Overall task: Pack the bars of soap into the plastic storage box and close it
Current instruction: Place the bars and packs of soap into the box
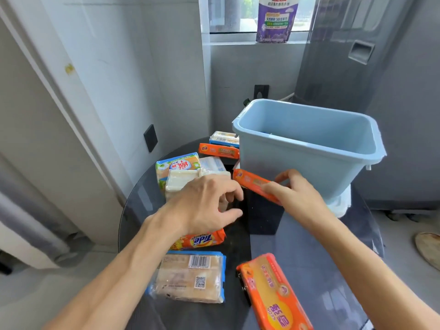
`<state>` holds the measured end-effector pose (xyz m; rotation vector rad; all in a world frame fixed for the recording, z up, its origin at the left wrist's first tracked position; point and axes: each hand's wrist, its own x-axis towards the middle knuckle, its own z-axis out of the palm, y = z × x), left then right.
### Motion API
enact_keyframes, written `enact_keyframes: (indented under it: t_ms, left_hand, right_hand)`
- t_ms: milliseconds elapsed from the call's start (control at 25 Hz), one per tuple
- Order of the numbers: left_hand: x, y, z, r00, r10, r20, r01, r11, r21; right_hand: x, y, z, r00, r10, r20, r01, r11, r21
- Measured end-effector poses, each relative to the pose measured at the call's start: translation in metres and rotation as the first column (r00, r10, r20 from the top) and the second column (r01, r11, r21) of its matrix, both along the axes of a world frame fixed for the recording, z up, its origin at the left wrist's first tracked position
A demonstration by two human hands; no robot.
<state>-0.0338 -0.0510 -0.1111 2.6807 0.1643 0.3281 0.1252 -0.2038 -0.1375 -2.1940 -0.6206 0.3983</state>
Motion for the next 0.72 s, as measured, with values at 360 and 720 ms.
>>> enact_keyframes:
  t_ms: [360,720]
  left_hand:
    - [0.019,-0.069,-0.028,0.706,-0.4,-0.584,0.617,0.753,0.23]
    - [0.013,-0.023,-0.006,0.975,0.112,-0.191,-0.13,0.988,-0.084]
  right_hand:
    - [0.005,-0.048,0.011,0.778,0.233,-0.583,-0.008,0.932,0.362]
    - [0.014,-0.066,0.041,0.467,0.757,-0.458,-0.129,0.57,0.811]
